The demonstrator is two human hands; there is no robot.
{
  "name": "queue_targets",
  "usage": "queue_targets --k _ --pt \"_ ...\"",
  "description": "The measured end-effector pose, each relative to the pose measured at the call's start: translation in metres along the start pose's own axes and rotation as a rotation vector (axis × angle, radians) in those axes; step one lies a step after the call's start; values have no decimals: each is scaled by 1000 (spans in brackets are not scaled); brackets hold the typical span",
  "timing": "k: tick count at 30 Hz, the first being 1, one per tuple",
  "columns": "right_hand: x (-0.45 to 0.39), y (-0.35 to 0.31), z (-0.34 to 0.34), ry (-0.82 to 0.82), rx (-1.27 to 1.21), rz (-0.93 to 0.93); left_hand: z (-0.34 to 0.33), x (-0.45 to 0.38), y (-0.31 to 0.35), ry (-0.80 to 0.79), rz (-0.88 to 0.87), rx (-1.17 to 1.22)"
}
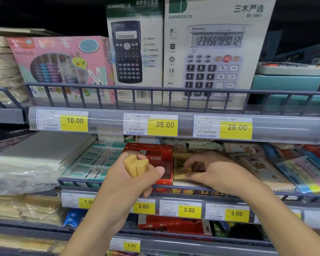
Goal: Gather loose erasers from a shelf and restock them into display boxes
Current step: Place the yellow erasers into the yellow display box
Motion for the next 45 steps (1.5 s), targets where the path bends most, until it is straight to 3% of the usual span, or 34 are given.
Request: queue_targets --k 13,17,21,26,31,35,41,45 --pt "-15 0 -9 -119 74 -35 -6 3 1 -126 31 -60" --pt "-2 -8 -2 -67 62 14 -10 4 5 -147 14 -43" --pt "24 -32 3 51 -255 153 -10 4 6 -144 13 -24" --pt "41 -65 -6 -78 -676 320 -15 4 5 -202 -20 -29" --pt "42 -67 -10 -26 -864 290 -14 5 1 -198 -17 -44" --pt "39 -55 -11 22 -1106 154 -5 5 -2 -146 -3 -52" --pt "40 -60 -14 -50 -1309 200 0 7 -1 -116 -18 -25" --pt "42 -57 -13 -38 -1209 267 1 6 -3 -110 -6 -10"
Point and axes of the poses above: each hand's wrist, its own x-axis away from the middle knuckle, its own z-axis out of the back of the hand, y = z × x, the point moved 5 cm from there along -x, towards the middle knuckle, and after that the axes turned 12 degrees about -x, right-handed, at the moved point
